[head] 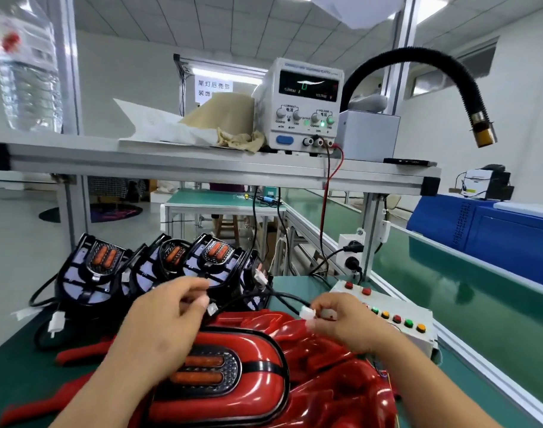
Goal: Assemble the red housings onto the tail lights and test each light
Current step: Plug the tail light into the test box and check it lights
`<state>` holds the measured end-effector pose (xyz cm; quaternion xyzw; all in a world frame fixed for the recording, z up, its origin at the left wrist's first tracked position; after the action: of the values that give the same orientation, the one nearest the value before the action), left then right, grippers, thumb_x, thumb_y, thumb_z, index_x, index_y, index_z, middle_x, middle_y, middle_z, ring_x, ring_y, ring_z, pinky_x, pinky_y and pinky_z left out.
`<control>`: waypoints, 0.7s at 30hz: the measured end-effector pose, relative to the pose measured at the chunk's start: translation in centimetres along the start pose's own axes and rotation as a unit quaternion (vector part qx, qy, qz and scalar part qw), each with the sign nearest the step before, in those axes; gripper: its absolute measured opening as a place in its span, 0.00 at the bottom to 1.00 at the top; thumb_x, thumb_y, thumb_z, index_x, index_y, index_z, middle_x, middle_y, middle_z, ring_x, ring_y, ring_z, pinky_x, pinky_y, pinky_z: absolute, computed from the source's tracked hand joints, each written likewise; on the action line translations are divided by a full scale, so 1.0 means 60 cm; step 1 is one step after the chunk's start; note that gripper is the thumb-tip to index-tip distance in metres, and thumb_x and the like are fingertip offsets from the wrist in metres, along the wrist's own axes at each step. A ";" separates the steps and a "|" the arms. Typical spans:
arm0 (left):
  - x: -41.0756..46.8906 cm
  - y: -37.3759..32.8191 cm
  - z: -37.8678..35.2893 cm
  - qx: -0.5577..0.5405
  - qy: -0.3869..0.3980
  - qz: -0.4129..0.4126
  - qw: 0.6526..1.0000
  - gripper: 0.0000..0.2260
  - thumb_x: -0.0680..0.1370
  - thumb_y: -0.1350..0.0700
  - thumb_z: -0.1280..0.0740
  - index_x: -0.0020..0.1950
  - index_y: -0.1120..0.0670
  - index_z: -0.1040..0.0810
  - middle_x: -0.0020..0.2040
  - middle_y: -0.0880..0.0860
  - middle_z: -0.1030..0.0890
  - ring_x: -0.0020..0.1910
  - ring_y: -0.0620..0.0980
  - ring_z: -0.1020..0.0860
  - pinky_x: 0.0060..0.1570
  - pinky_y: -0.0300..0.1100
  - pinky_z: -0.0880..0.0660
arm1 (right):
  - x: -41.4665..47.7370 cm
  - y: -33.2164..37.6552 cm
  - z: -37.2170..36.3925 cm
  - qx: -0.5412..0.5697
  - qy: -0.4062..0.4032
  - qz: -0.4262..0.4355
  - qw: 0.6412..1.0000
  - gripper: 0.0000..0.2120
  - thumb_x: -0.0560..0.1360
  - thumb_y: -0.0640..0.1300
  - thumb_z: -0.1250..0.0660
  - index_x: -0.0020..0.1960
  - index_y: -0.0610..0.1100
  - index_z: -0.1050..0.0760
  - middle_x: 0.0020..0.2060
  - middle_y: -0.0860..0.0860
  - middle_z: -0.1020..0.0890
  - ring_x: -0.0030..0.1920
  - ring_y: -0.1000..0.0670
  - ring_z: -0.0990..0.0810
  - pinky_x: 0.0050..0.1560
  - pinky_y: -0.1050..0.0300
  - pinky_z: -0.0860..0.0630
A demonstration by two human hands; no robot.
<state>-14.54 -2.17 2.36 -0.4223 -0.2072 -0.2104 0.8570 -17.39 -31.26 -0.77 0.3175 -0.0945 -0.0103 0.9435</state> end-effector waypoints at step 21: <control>0.214 0.012 -0.086 -0.211 0.106 0.058 0.970 0.07 0.82 0.55 0.39 0.48 0.51 0.22 0.48 0.53 0.19 0.37 0.45 0.23 0.34 0.34 0.28 | -0.036 -0.040 -0.013 0.110 -0.061 0.109 0.986 0.04 0.75 0.47 0.29 0.48 0.48 0.20 0.50 0.53 0.23 0.54 0.55 0.23 0.63 0.49 0.29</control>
<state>-2.63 -8.32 5.89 -0.5802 -0.0412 -0.2429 0.7764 -19.26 -32.53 -3.16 0.4056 -0.1867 0.0835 0.8909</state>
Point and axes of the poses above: each hand's wrist, its own x-axis towards the middle knuckle, its own z-axis out of the back of the hand, y = z × x, the point moved 2 cm from there along x, towards the middle knuckle
